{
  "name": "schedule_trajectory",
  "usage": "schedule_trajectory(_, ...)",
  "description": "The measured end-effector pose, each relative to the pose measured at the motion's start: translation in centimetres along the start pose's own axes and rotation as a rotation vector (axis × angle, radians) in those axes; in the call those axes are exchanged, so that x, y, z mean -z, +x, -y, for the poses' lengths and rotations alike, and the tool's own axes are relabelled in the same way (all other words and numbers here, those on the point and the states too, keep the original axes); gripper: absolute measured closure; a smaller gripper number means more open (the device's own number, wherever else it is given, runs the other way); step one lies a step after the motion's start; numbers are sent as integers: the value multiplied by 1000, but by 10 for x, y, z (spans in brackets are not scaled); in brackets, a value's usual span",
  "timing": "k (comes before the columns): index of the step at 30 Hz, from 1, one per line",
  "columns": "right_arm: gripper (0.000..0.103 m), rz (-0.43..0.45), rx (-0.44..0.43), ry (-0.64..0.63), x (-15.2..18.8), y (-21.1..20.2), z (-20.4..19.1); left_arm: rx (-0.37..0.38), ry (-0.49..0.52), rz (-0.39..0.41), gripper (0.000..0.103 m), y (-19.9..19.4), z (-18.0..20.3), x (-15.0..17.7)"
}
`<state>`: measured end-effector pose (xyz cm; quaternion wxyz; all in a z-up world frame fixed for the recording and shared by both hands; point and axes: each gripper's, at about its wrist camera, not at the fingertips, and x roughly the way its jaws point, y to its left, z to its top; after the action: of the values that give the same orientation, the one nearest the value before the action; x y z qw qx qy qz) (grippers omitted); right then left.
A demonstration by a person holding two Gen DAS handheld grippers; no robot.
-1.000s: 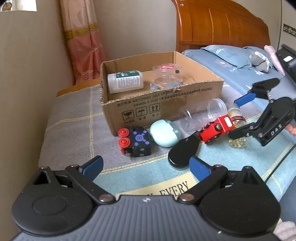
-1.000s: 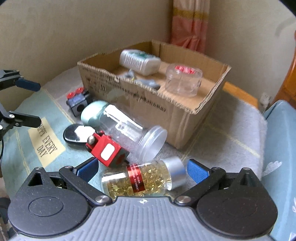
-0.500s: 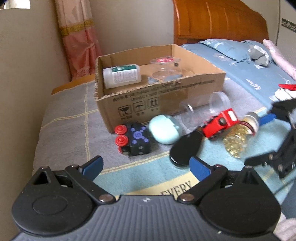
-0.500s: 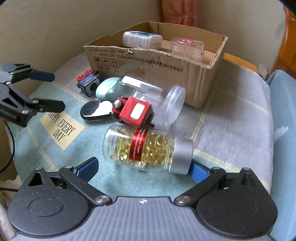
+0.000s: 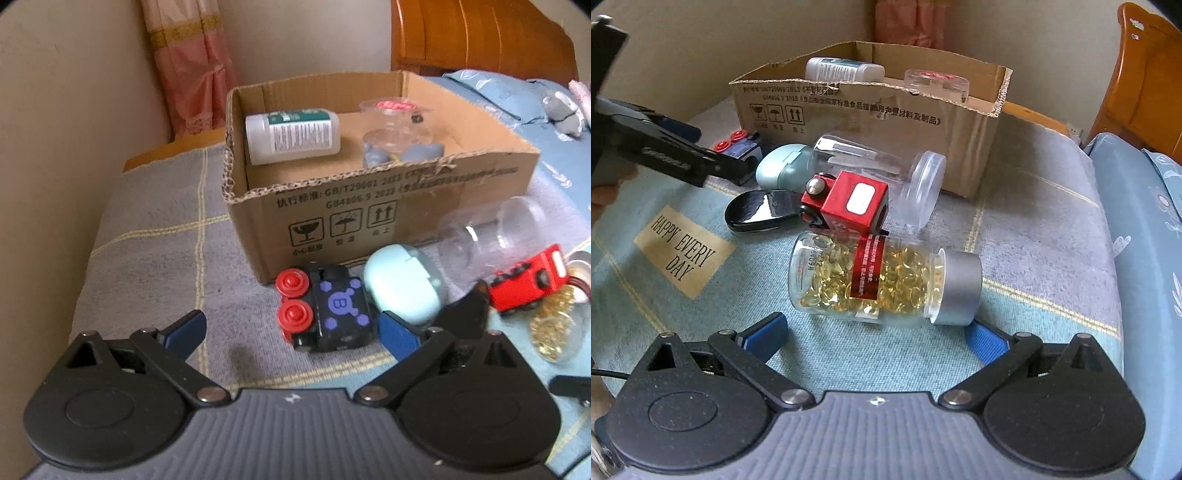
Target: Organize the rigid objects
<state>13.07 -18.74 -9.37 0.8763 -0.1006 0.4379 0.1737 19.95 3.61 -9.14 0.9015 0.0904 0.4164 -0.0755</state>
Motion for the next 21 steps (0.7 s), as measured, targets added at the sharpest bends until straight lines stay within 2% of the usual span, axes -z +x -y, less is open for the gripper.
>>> schedule_trajectory(9, 0, 3, 4, 4, -2, 1, -1, -42, -10, -76, 4, 4, -8, 0)
schedule_trajectory(15, 0, 12, 2, 1, -1, 1, 0, -62, 9, -60, 4, -24, -4, -3)
schedule_trajectory(21, 0, 26, 1, -2, 1, 0, 0, -72, -14, -29, 4, -56, -8, -2)
